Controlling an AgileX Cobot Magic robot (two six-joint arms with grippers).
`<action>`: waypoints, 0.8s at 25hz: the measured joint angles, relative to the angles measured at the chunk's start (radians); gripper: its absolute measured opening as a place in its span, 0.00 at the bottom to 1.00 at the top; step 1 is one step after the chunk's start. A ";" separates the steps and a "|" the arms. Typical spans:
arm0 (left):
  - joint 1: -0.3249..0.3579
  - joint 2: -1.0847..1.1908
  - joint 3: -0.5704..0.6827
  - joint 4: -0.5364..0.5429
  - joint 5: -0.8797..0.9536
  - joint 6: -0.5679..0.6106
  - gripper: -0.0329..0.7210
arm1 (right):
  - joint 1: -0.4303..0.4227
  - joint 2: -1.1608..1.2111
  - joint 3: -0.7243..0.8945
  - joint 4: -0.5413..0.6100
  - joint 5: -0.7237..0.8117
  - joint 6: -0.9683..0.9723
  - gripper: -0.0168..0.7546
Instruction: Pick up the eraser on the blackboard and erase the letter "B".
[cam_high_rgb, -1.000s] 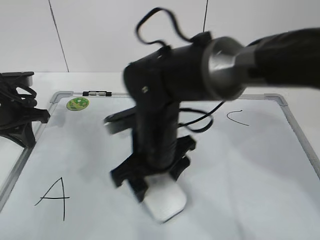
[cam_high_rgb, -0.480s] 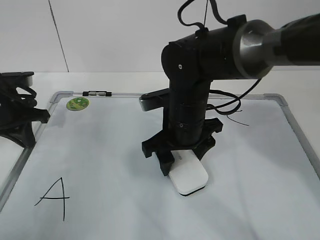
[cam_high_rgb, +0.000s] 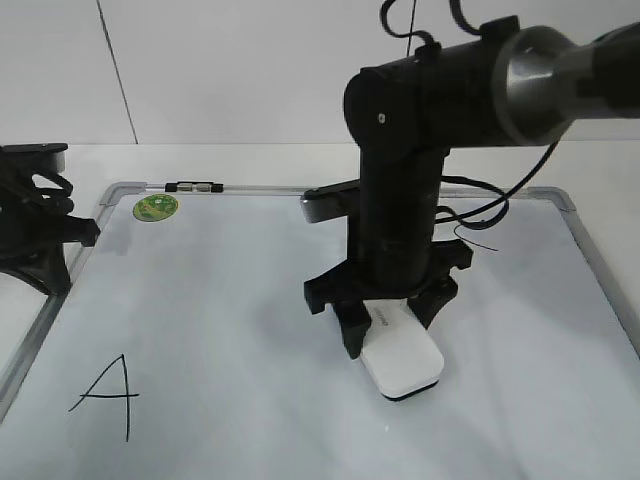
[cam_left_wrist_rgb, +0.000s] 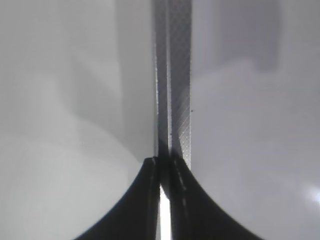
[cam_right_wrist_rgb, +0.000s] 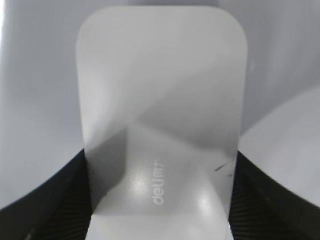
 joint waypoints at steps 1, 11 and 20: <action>0.000 0.000 0.000 0.000 0.000 0.000 0.06 | -0.010 -0.010 0.002 0.000 0.016 0.000 0.72; 0.000 0.000 0.000 0.000 0.004 0.000 0.06 | -0.200 -0.125 0.002 0.007 0.045 0.002 0.72; 0.000 0.000 0.000 0.000 0.004 0.000 0.06 | -0.348 -0.180 0.002 0.009 0.053 -0.004 0.72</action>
